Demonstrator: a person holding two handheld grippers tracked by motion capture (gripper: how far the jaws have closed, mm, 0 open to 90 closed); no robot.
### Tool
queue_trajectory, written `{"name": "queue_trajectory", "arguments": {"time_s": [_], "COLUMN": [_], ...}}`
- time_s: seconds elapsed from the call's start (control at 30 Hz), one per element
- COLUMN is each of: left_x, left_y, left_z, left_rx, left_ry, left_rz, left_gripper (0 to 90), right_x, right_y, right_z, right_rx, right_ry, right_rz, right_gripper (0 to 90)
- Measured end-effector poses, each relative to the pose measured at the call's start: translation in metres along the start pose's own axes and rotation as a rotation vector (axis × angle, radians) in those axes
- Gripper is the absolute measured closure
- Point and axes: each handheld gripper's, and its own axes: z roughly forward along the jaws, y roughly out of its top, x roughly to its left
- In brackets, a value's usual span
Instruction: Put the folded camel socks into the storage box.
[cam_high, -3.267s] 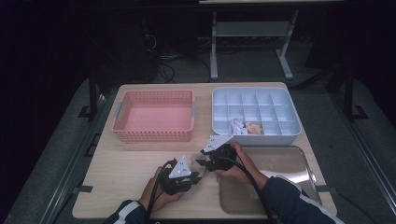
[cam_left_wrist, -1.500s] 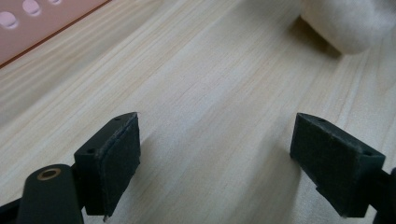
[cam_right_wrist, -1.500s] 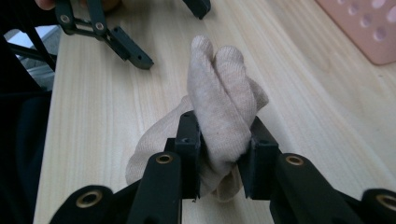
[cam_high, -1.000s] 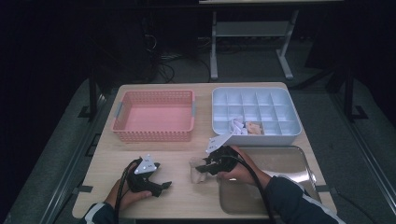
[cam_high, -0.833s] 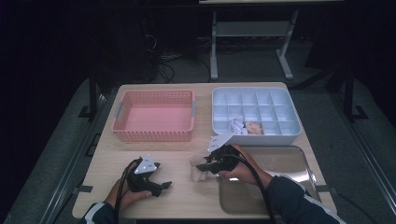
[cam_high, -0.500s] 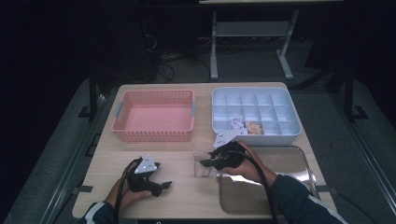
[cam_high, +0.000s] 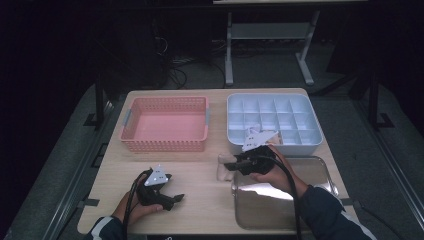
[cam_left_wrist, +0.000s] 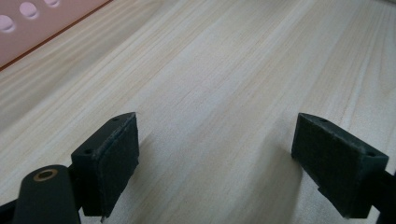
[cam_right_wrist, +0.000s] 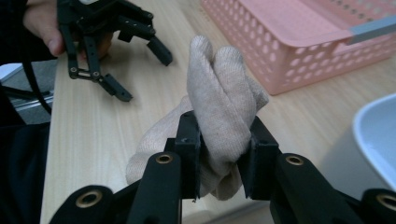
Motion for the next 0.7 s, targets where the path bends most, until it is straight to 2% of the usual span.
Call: {"name": "queue_trajectory", "arguments": {"time_s": [0.7], "left_x": [0.001], "left_y": [0.0], "left_z": [0.0], "left_rx": [0.0], "left_ry": [-0.001], "left_rz": [0.004], "left_gripper": [13.9], "right_x": [-0.028], "right_y": [-0.003], "right_z": [-0.051], "right_rx": [-0.076], "right_ry": [-0.119], "right_rz": [0.047], "right_gripper": [70.6]}}
